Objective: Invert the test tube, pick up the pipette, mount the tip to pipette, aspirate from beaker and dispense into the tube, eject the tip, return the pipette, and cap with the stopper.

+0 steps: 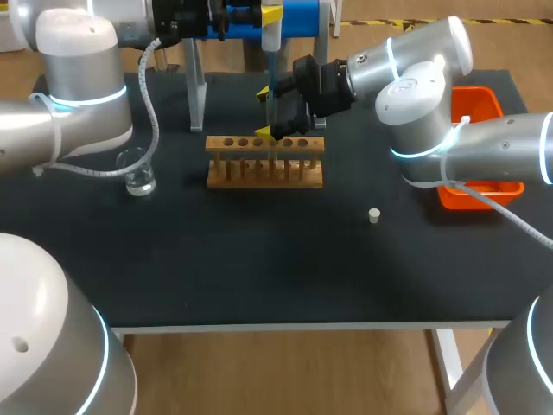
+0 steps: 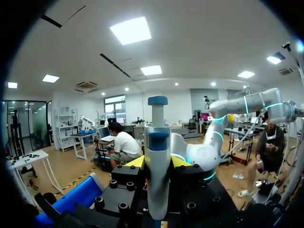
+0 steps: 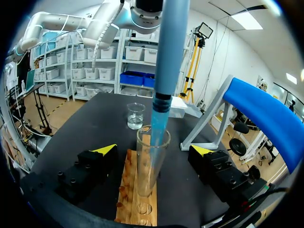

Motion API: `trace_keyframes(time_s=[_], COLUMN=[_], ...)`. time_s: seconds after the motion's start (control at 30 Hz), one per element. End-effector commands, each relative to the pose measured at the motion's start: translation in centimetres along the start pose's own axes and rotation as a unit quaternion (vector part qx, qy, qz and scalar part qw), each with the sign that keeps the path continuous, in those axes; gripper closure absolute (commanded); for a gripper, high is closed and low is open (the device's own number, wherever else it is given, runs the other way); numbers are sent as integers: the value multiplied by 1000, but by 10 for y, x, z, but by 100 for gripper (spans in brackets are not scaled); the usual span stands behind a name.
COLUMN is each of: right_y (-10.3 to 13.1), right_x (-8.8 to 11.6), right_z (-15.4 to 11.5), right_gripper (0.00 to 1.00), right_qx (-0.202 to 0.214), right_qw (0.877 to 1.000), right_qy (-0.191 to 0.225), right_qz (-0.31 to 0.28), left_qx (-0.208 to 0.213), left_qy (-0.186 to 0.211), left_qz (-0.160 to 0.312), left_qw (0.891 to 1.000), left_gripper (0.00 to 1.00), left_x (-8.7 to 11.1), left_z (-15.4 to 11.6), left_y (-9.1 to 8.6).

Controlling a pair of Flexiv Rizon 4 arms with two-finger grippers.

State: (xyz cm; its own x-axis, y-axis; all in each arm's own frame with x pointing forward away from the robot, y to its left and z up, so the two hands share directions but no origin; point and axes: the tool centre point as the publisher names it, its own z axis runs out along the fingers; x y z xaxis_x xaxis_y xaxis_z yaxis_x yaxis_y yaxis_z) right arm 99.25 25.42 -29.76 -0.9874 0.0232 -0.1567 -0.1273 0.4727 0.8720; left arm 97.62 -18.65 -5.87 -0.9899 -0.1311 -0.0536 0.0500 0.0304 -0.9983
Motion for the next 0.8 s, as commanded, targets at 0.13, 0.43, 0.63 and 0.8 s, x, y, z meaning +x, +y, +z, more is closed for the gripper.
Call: trace_keyframes(time_s=[0.13,0.43,0.63,0.8], right_y=[0,0,0,0], right_x=[0,0,0,0], right_z=[0,0,0,0], right_gripper=[0,0,0,0], right_qx=[1,1,1,1], right_qw=[1000,1000,1000,1000], right_qy=[0,0,0,0], right_qz=[0,0,0,0], left_qx=[0,0,1,1], left_qy=[0,0,0,-1], left_qz=[-2,-6,-9,-11], left_qw=[1000,1000,1000,1000], left_gripper=[100,100,100,100], left_x=[-4,-6,-7,-7], left_z=[2,2,2,2], left_y=[3,7,9,12])
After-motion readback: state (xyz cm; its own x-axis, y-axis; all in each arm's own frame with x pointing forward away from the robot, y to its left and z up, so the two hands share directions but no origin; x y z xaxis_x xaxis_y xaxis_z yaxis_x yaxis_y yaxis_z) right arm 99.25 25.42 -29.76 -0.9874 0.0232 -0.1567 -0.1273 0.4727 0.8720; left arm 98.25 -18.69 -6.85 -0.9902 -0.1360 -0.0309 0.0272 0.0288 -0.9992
